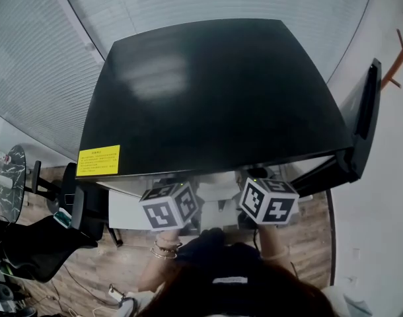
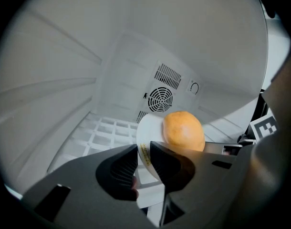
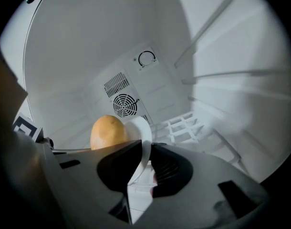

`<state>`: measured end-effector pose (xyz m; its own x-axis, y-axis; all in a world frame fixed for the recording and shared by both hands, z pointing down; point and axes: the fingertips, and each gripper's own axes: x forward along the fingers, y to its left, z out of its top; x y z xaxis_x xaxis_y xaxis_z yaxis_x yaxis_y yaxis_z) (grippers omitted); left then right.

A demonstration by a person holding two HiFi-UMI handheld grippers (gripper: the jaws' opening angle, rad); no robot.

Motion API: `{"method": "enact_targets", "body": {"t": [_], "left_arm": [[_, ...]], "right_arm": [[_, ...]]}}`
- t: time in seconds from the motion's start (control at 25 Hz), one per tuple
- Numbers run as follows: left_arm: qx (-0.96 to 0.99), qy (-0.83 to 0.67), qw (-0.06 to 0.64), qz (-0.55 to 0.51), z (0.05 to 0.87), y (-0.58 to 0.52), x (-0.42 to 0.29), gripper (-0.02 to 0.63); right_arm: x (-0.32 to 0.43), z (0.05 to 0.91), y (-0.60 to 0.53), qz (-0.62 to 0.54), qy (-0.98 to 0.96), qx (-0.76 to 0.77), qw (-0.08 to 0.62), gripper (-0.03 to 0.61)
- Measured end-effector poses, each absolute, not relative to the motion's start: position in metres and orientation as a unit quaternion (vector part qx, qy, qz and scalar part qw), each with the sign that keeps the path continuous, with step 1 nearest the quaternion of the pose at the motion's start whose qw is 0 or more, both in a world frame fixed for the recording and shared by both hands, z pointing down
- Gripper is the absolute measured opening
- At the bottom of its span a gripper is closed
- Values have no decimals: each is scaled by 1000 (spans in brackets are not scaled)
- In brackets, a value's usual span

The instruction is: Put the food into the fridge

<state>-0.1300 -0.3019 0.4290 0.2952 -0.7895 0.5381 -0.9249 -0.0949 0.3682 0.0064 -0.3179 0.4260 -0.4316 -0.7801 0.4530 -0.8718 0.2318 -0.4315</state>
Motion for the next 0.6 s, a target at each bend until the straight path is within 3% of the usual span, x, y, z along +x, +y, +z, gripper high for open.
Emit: {"method": "enact_targets", "body": {"t": [0.28,0.36,0.6], "left_arm": [[732,-576,340,129,433,-301,-132,87],[729,-582,335,134,434,-301,-135,49],[730,-581,335,131,434,-301,-135,48]], "right_arm": [[6,426,-320,318,-780,532,79,67],[5,427,-320,317,-781,532,81,72],[6,427,-321,315,-781,532,85,72]]}}
